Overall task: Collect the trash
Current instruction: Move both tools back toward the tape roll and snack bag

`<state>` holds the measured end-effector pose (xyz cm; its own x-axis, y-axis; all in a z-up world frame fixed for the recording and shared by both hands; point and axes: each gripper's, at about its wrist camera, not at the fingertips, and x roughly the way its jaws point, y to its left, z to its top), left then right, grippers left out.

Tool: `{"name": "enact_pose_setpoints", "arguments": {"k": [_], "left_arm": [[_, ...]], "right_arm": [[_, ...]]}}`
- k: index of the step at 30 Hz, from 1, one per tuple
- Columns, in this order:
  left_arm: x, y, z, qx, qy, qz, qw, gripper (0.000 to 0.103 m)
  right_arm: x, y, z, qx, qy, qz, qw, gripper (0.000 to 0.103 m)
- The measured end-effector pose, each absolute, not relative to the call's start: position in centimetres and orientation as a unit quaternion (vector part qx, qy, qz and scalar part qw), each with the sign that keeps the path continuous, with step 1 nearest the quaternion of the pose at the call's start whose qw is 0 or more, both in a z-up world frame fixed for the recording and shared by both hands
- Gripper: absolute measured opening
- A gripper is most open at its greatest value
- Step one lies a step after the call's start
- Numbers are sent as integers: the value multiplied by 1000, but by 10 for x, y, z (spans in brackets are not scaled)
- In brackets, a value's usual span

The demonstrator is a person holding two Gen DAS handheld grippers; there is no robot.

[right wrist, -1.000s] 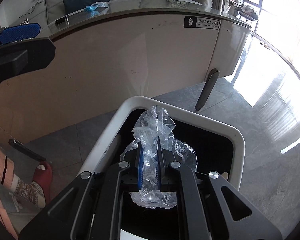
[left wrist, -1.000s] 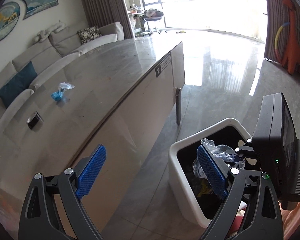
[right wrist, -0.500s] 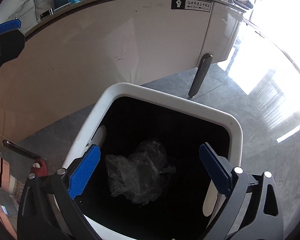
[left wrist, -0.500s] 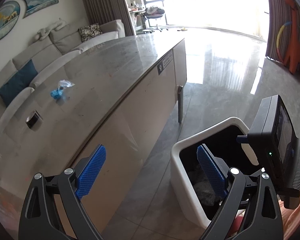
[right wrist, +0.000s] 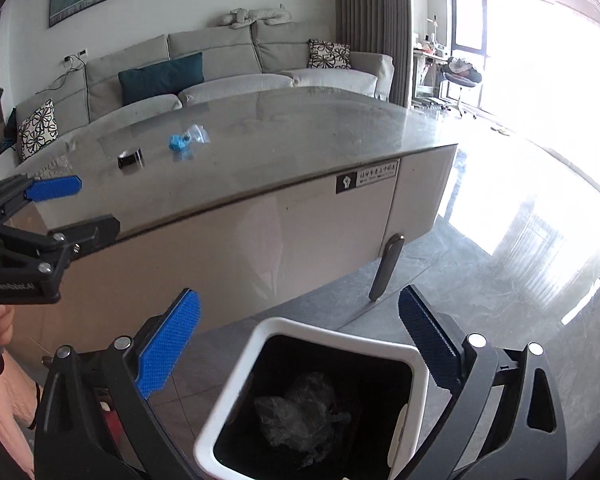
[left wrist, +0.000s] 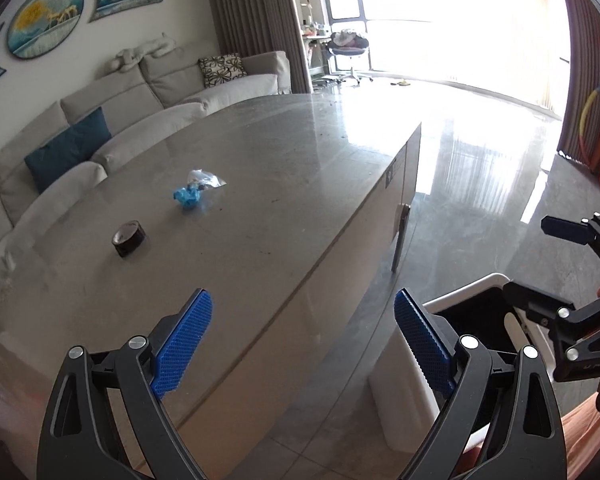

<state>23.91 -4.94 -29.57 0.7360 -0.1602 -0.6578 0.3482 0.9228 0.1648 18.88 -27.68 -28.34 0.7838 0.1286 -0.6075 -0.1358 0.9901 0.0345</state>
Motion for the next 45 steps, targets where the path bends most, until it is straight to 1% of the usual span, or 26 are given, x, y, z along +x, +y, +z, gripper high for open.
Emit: {"name": "enact_pose_setpoints", "arguments": {"k": [3, 6, 10, 15, 22, 28, 39, 45], "left_arm": [[253, -24, -286, 134, 336, -115, 925, 92], [267, 0, -279, 127, 337, -93, 928, 92], [286, 29, -274, 116, 336, -73, 932, 92], [318, 60, -271, 98, 329, -56, 937, 94], [378, 100, -278, 89, 339, -55, 935, 94], [423, 127, -295, 91, 368, -74, 922, 94], [476, 135, -323, 93, 400, -71, 909, 94], [481, 135, -327, 90, 394, -89, 910, 95]], "right_arm": [[198, -261, -245, -11, 269, 85, 959, 99], [216, -240, -220, -26, 231, 101, 967, 99], [250, -211, -210, -26, 225, 128, 966, 99], [295, -175, -216, -33, 234, 149, 960, 99], [362, -139, -232, -35, 249, 177, 952, 99], [407, -125, -241, -36, 269, 192, 943, 99], [439, -97, -263, -73, 291, 210, 930, 99], [441, -94, -268, -84, 291, 221, 927, 99]]}}
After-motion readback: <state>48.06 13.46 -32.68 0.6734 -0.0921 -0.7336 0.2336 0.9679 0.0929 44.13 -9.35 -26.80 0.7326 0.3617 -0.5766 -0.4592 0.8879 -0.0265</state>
